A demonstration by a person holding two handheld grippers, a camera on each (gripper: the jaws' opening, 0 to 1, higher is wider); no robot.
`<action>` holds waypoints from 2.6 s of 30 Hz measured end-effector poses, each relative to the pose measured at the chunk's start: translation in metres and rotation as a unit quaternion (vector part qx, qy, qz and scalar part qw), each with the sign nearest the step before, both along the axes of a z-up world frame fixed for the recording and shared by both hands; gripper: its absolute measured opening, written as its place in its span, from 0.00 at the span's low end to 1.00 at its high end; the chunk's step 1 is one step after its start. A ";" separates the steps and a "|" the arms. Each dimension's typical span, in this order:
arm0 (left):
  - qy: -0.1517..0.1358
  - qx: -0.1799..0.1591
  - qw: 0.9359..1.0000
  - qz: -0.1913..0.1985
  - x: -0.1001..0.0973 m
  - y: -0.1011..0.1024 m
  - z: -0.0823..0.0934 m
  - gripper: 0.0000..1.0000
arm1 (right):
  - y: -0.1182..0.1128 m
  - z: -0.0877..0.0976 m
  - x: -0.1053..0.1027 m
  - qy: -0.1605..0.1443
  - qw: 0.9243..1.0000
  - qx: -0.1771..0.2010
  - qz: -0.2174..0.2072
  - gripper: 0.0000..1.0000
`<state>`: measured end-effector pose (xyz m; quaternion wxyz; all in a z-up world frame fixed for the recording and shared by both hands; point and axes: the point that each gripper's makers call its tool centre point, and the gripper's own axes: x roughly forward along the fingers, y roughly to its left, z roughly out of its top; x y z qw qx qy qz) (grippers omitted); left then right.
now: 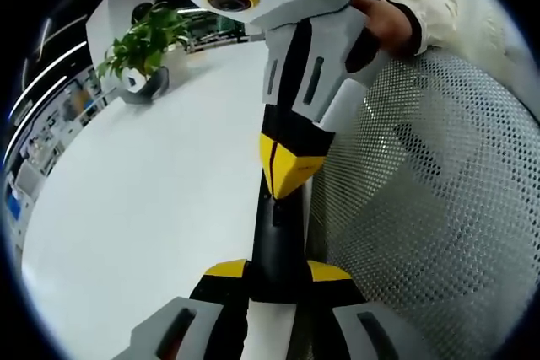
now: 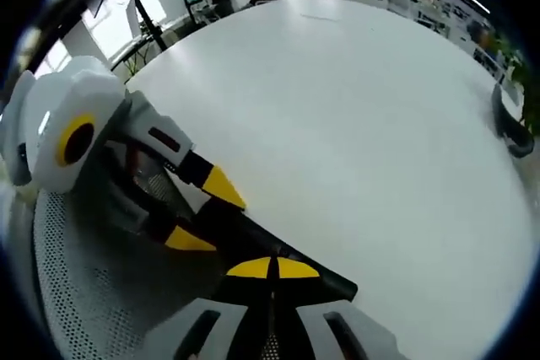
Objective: Press the specified remote control buttons in sequence, fully releasing each button before pressing the next.
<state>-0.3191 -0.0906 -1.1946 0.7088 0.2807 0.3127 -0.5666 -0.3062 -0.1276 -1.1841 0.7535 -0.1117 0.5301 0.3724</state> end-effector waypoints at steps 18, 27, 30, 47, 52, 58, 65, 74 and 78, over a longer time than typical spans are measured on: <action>0.001 -0.004 1.000 0.000 0.000 0.000 0.000 0.24 | 0.000 -0.001 -0.015 0.059 0.998 0.005 -0.014 0.00; -0.001 -0.005 1.000 -0.001 0.001 -0.001 -0.001 0.25 | 0.000 -0.004 -0.017 0.046 0.999 -0.006 0.012 0.00; -0.001 -0.006 1.000 -0.002 0.001 -0.001 -0.002 0.25 | 0.001 -0.004 -0.018 0.036 0.999 -0.010 0.030 0.00; -0.002 -0.006 1.000 -0.004 0.001 -0.001 -0.001 0.25 | 0.001 -0.004 -0.018 0.070 0.997 0.014 -0.008 0.00; -0.002 -0.007 1.000 -0.003 0.000 -0.001 -0.001 0.25 | 0.000 -0.004 -0.017 0.088 0.995 0.025 -0.028 0.00; -0.003 -0.007 1.000 -0.004 0.000 0.000 0.000 0.25 | 0.002 0.000 -0.017 0.096 0.994 0.045 -0.041 0.00; -0.011 -0.004 1.000 -0.012 0.000 -0.001 -0.001 0.25 | 0.002 -0.004 -0.019 0.096 0.994 0.030 -0.031 0.00; -0.013 -0.002 1.000 -0.012 0.002 -0.001 -0.003 0.26 | 0.002 -0.005 -0.019 0.076 0.997 0.013 -0.019 0.00; -0.013 -0.002 1.000 -0.013 0.002 -0.001 -0.003 0.26 | 0.001 -0.006 -0.019 0.081 0.996 0.016 -0.025 0.00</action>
